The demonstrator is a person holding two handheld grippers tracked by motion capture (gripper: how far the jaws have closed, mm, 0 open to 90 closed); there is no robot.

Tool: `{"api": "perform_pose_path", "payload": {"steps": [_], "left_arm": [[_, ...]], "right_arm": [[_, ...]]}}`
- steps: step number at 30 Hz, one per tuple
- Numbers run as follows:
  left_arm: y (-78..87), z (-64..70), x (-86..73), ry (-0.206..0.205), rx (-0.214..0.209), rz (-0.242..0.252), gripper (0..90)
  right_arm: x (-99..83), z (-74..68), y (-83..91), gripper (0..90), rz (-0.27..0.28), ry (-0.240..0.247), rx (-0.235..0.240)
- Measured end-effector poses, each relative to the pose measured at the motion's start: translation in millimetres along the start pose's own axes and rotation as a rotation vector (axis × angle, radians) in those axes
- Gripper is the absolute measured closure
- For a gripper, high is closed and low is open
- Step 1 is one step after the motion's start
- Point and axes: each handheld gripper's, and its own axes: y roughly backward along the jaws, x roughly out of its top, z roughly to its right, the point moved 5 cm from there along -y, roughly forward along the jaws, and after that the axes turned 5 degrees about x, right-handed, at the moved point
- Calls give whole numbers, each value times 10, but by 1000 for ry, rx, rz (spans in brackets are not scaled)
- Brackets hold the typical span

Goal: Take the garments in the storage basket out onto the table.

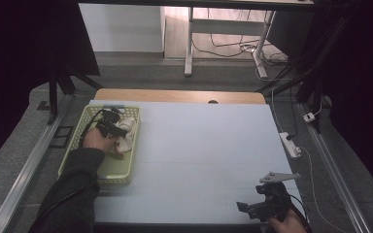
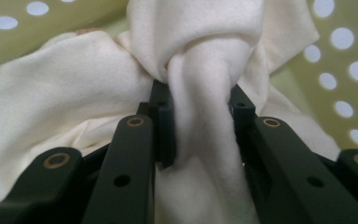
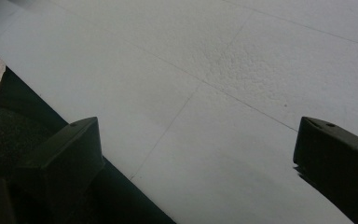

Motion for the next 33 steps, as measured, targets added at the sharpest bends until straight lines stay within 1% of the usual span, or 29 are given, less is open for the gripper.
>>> {"api": "perform_pose_path", "payload": {"steps": [1,4,9,14,17,23,27,32,33], "left_arm": [[7,1,3,-8,-1,-8,703],[19,12,11,-15,2,-3,703],[62,25,30,-16,-6,18,703],[127,34,45,20,-33,30,702],[185,28,42,27,-33,42,702],[378,-17,54,44,-47,93,701],[536,-28,89,54,-68,125,701],[714,-27,128,50,-72,149,701],[750,-33,133,42,-73,151,701]], "right_arm": [[0,0,0,11,0,0,0],[0,0,-1,11,0,-1,0],[0,-1,-2,12,-2,0,2],[0,0,-3,12,-2,-3,2],[0,0,-5,12,-4,-4,2],[0,-2,-7,12,-7,-2,3],[0,-3,-10,12,-10,-1,3],[-2,-4,-14,12,-14,4,4],[-2,-4,-14,12,-14,4,3]]}}
